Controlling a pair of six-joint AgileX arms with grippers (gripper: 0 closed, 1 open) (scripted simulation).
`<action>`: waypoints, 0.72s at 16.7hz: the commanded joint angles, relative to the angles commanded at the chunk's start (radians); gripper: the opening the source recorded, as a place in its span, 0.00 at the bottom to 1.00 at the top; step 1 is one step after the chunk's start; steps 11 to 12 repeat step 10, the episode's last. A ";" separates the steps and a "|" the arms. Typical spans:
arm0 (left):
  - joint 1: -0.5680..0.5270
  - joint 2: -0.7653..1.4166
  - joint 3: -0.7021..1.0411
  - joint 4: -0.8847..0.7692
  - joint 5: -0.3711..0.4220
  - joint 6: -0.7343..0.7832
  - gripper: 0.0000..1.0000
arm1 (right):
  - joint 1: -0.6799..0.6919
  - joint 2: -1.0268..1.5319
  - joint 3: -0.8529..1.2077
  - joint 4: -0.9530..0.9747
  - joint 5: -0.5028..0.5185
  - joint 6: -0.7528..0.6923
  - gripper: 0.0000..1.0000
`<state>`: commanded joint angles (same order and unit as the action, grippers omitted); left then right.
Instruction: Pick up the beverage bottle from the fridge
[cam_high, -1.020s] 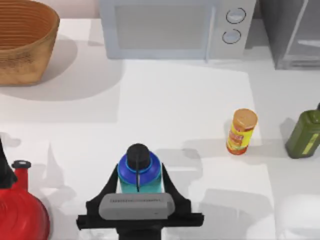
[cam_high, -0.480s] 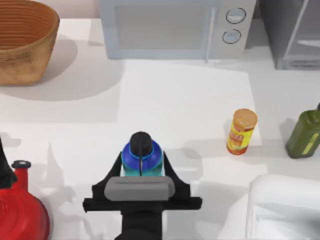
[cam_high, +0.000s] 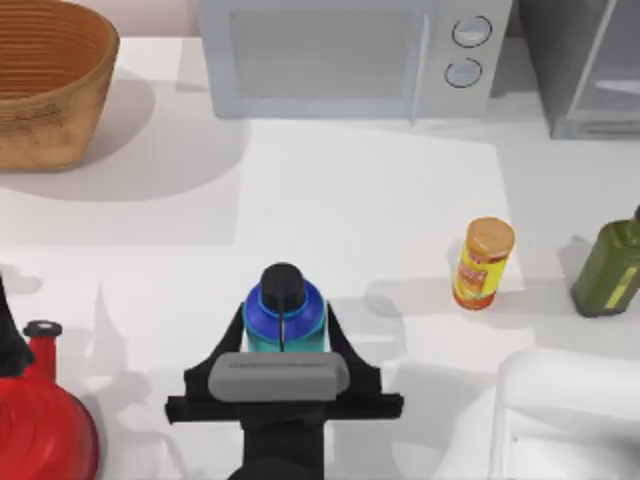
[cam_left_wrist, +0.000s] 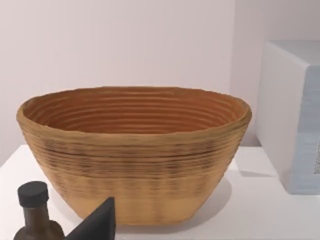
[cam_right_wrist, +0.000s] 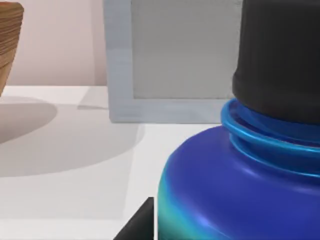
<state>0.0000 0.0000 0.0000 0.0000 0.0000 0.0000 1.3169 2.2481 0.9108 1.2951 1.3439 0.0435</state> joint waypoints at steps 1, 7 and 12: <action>0.000 0.000 0.000 0.000 0.000 0.000 1.00 | 0.000 0.000 0.000 0.000 0.000 0.000 0.75; 0.000 0.000 0.000 0.000 0.000 0.000 1.00 | 0.000 0.000 0.000 0.000 0.000 0.000 1.00; 0.000 0.000 0.000 0.000 0.000 0.000 1.00 | 0.000 0.000 0.000 0.000 0.000 0.000 1.00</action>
